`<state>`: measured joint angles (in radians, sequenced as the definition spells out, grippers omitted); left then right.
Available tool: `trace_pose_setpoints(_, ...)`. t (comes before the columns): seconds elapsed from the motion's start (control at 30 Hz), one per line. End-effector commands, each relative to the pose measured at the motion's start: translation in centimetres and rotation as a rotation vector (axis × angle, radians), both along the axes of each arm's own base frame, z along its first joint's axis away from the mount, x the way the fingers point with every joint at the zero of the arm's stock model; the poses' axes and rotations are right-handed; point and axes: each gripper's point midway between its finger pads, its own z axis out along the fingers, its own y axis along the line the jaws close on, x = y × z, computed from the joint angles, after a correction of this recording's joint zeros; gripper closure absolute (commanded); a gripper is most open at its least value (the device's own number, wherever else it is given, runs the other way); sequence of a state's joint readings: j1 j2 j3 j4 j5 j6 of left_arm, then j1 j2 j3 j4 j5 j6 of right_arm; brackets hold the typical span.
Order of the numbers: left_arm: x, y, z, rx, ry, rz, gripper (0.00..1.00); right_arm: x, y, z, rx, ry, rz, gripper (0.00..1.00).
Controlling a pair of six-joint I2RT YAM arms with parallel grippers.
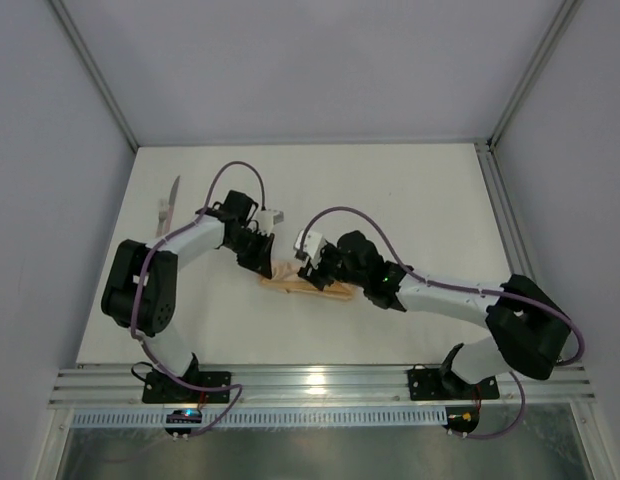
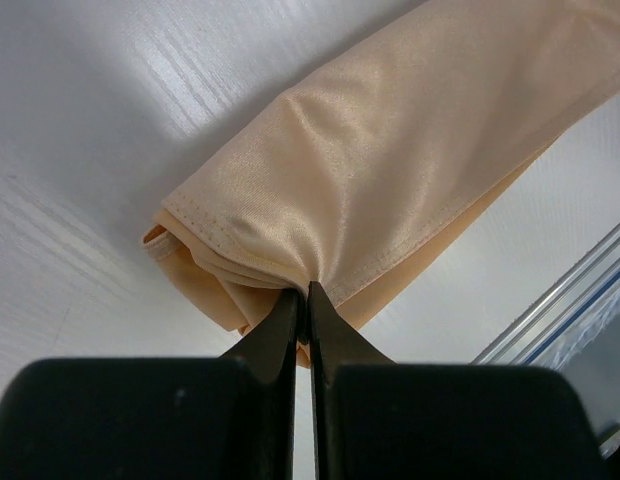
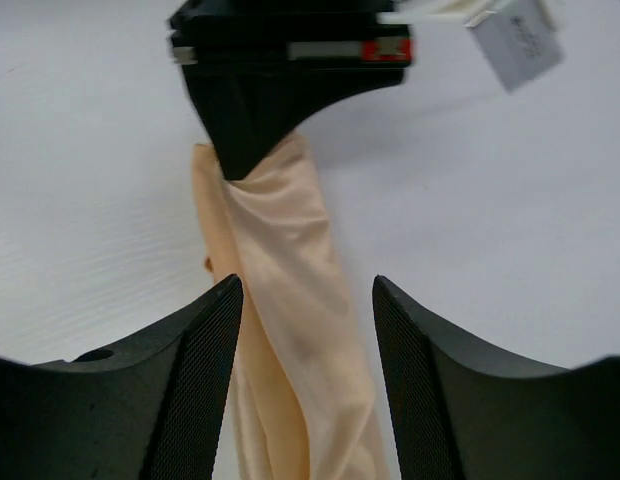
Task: Fold the napkin into a case and place the utensils inside
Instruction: Grasp the top corner of the smaller rectangle folded napkin from the folded napkin.
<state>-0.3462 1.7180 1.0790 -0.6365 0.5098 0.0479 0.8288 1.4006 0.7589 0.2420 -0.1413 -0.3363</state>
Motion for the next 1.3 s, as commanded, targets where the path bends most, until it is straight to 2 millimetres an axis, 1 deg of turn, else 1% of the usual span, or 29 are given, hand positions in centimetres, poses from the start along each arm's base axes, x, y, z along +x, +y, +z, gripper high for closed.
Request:
trace_pose_setpoints(0.0,0.3,-0.3,1.8,-0.043,-0.01,0.021,1.0,-1.1,4.6,1.7,0.068,-0.228,0.189,0.41)
trace_pose_setpoints(0.03,0.3,-0.1,1.9,-0.043,-0.002,0.026,1.0,-1.0,5.2,0.0,0.04,-0.2,0.197,0.4)
trace_pose_setpoints(0.07,0.3,-0.2,2.0,-0.046,-0.001,0.025,1.0,-0.9,6.1,0.2,0.046,-0.202,0.215,0.4)
trace_pose_setpoints(0.1,0.2,-0.1,2.0,-0.046,0.009,0.03,1.0,-1.0,6.6,-0.1,0.039,-0.205,0.232,0.41)
trace_pose_setpoints(0.13,0.2,-0.1,2.0,-0.047,0.01,0.03,1.0,-0.9,7.1,-1.0,0.031,-0.202,0.239,0.41)
trace_pose_setpoints(0.2,0.1,-0.1,1.9,-0.051,0.017,0.034,1.0,-1.0,8.1,-0.8,0.043,-0.202,0.258,0.4)
trace_pose_setpoints(0.27,0.0,-0.1,1.8,-0.053,0.022,0.037,1.0,-1.1,8.8,-1.4,0.039,-0.188,0.282,0.41)
trace_pose_setpoints(0.33,0.0,-0.2,1.7,-0.055,0.026,0.042,1.0,-1.3,9.2,-1.6,0.037,-0.182,0.295,0.4)
trace_pose_setpoints(0.37,0.1,-0.2,1.6,-0.054,0.027,0.04,1.0,-1.4,9.3,-2.2,0.028,-0.172,0.298,0.4)
trace_pose_setpoints(0.43,0.2,-0.3,1.7,-0.058,0.028,0.042,1.0,-1.7,9.6,-2.5,0.03,-0.152,0.316,0.41)
trace_pose_setpoints(0.5,0.3,-0.3,1.7,-0.059,0.029,0.042,1.0,-2.5,10.1,-3.1,0.033,-0.119,0.358,0.42)
trace_pose_setpoints(0.57,0.3,-0.3,1.6,-0.059,0.033,0.043,1.0,-2.9,10.6,-3.3,0.032,-0.104,0.37,0.43)
trace_pose_setpoints(0.6,0.3,-0.3,1.5,-0.058,0.035,0.041,1.0,-3.0,10.7,-3.8,0.021,-0.088,0.374,0.43)
trace_pose_setpoints(0.67,0.4,-0.3,1.5,-0.06,0.031,0.041,1.0,-3.0,10.8,-4.0,0.023,-0.072,0.364,0.43)
trace_pose_setpoints(0.73,0.3,-0.3,1.5,-0.059,0.035,0.043,1.0,-2.9,10.9,-4.7,0.01,-0.058,0.361,0.43)
trace_pose_setpoints(0.93,0.2,-0.3,1.3,-0.058,0.04,0.041,1.0,-1.7,10.9,-6.6,-0.033,-0.01,0.286,0.44)
trace_pose_setpoints(0.97,0.2,-0.3,1.4,-0.056,0.036,0.04,1.0,-1.2,10.8,-6.6,-0.034,-0.01,0.258,0.44)
trace_pose_setpoints(1.1,0.1,-0.3,1.4,-0.058,0.04,0.041,1.0,-1.4,10.9,-6.8,-0.014,0.023,0.239,0.46)
trace_pose_setpoints(1.2,0.0,-0.2,1.2,-0.054,0.046,0.041,1.0,-1.3,10.8,-6.8,-0.002,0.037,0.219,0.5)
trace_pose_setpoints(1.23,0.0,-0.2,1.2,-0.053,0.048,0.041,1.0,-1.3,10.7,-7.0,-0.003,0.044,0.212,0.55)
trace_pose_setpoints(1.27,0.0,-0.2,1.2,-0.054,0.046,0.041,1.0,-1.2,10.6,-7.1,-0.004,0.049,0.206,0.57)
